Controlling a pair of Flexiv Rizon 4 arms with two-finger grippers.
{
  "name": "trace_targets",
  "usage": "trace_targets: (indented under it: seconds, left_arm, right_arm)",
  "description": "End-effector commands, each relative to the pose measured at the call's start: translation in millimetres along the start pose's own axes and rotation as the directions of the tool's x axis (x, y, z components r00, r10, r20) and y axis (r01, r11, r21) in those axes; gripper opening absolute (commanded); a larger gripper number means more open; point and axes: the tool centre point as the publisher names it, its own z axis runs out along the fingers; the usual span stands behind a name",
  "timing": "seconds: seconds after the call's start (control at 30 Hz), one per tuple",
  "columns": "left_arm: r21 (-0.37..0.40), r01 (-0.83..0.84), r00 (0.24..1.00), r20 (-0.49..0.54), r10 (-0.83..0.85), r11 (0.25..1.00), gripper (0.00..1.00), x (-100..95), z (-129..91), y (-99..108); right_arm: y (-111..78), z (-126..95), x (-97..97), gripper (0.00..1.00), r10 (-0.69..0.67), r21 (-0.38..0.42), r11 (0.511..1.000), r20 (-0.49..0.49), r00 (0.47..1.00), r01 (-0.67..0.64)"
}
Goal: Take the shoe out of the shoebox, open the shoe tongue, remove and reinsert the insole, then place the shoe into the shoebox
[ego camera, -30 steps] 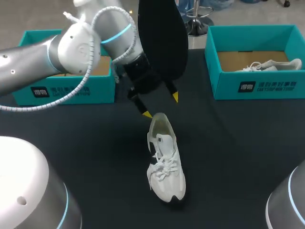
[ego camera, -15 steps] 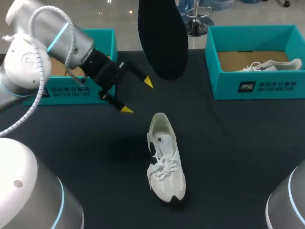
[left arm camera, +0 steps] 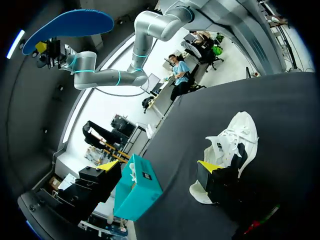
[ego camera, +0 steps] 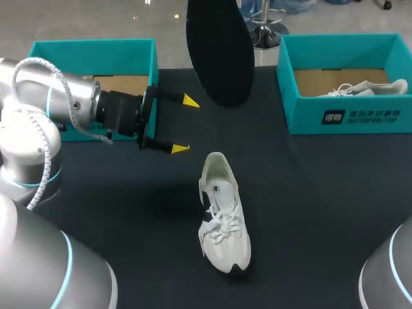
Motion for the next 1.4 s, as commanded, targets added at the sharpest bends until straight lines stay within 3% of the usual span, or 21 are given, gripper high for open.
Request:
trace_targets:
  seconds: [0.03, 0.4, 0.83, 0.93, 1.4]
  left_arm:
    - [-0.042, -0.019, 0.917, 0.397, 0.034, 0.999, 1.0, 0.5, 3.9, 0.6]
    - [-0.045, -0.026, 0.934, 0.355, 0.04, 0.999, 1.0, -6.4, 3.8, 5.6]
    - [-0.003, -0.201, 0.953, 0.23, 0.196, 0.98, 1.0, -44.8, 30.0, -5.0]
    - [-0.028, -0.209, 0.941, 0.267, 0.208, 0.978, 1.0, -50.0, 38.1, -4.9]
    - [-0.028, -0.209, 0.941, 0.267, 0.208, 0.978, 1.0, -50.0, 38.1, -4.9]
  right_arm:
    - [1.5, 1.0, 0.2, 0.0, 0.001, 0.003, 1.0, 0.002, 1.0, -0.001]
    - [1.5, 1.0, 0.2, 0.0, 0.001, 0.003, 1.0, 0.002, 1.0, -0.001]
    - [1.5, 1.0, 0.2, 0.0, 0.001, 0.003, 1.0, 0.002, 1.0, -0.001]
    - [1.5, 1.0, 0.2, 0.0, 0.001, 0.003, 1.0, 0.002, 1.0, -0.001]
    - [1.5, 1.0, 0.2, 0.0, 0.001, 0.003, 1.0, 0.002, 1.0, -0.001]
